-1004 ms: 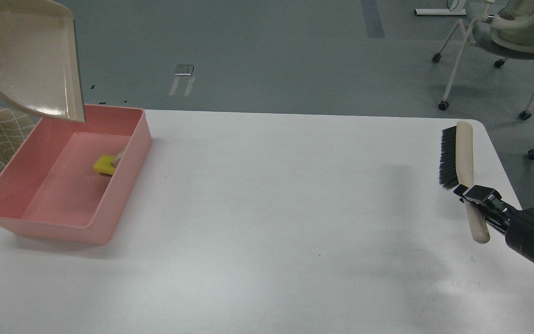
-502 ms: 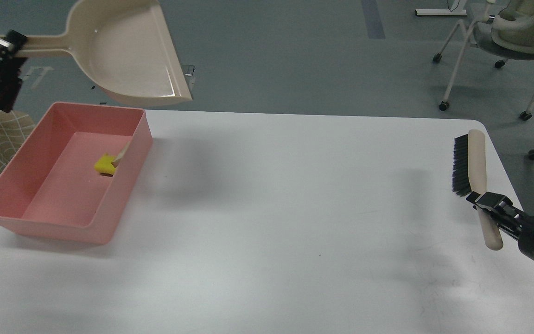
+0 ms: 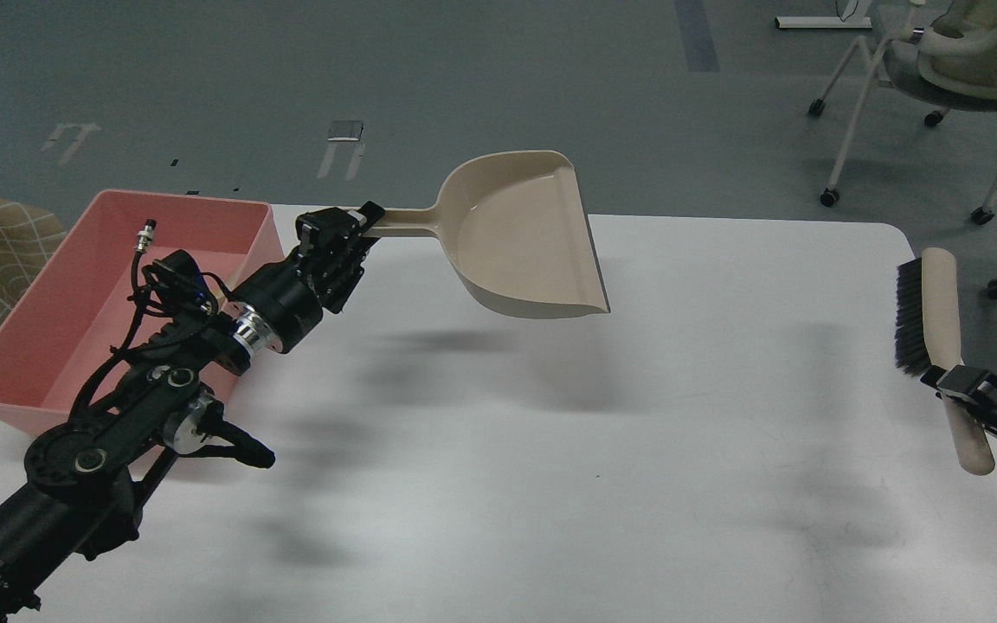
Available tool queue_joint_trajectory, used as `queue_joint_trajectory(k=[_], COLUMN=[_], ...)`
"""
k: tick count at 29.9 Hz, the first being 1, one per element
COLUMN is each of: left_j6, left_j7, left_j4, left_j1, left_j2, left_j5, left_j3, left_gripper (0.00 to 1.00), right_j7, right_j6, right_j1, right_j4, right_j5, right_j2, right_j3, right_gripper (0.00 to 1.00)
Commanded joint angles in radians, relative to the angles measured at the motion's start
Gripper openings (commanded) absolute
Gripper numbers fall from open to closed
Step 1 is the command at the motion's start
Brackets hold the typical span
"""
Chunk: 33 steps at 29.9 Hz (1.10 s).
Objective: Sweep and dump garbage into bin
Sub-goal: 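Lower the dustpan back onto the table with the left gripper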
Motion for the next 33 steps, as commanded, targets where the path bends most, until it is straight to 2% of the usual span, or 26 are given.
queue_joint_trajectory(k=[1, 9, 15, 18, 19, 21, 22, 23, 24, 27, 29, 33], left_j6=[0.025, 0.04, 0.075, 0.08, 0.08, 0.08, 0.08, 0.08, 0.08, 0.08, 0.074, 0.071], left_j7=[-0.003, -0.011, -0.011, -0.011, -0.011, -0.011, -0.011, -0.011, -0.011, -0.011, -0.009, -0.007], left_j4=[0.041, 0.078, 0.078, 0.078, 0.078, 0.075, 0.075, 0.074, 0.072, 0.072, 0.069, 0.063], left_j1=[-0.016, 0.002, 0.004, 0.004, 0.004, 0.004, 0.005, 0.005, 0.005, 0.004, 0.004, 0.002], left_j2=[-0.041, -0.081, -0.084, -0.084, -0.084, -0.084, -0.084, -0.082, -0.082, -0.078, -0.07, -0.058], left_j5=[0.018, 0.05, 0.047, 0.047, 0.047, 0.047, 0.047, 0.046, 0.046, 0.044, 0.032, 0.03], left_j3=[0.087, 0.136, 0.17, 0.17, 0.17, 0.17, 0.17, 0.17, 0.17, 0.17, 0.167, 0.165], left_gripper=[0.06, 0.06, 0.08, 0.12, 0.15, 0.28, 0.39, 0.59, 0.66, 0.8, 0.93, 0.97], right_j7=[0.0, 0.001, 0.003, 0.003, 0.003, 0.001, 0.001, 0.001, 0.001, 0.001, 0.003, 0.003], right_j6=[0.0, 0.0, 0.0, 0.0, 0.0, 0.0, 0.0, 0.0, 0.0, 0.0, 0.0, 0.0], right_j1=[-0.018, -0.001, 0.051, 0.105, 0.114, 0.138, 0.154, 0.164, 0.166, 0.169, 0.171, 0.171], right_j4=[0.009, 0.027, 0.021, 0.014, 0.014, 0.014, 0.014, 0.011, 0.009, -0.006, -0.006, -0.006], right_j5=[-0.005, -0.026, -0.107, -0.118, -0.118, -0.12, -0.124, -0.126, -0.126, -0.129, -0.143, -0.144], right_j2=[-0.008, -0.121, -0.123, -0.123, -0.123, -0.123, -0.121, -0.118, -0.118, -0.115, -0.111, -0.105], right_j3=[-0.002, -0.079, -0.16, -0.239, -0.254, -0.286, -0.301, -0.317, -0.326, -0.354, -0.364, -0.364], right_gripper=[0.13, 0.13, 0.13, 0.13, 0.13, 0.13, 0.13, 0.13, 0.13, 0.13, 0.13, 0.13])
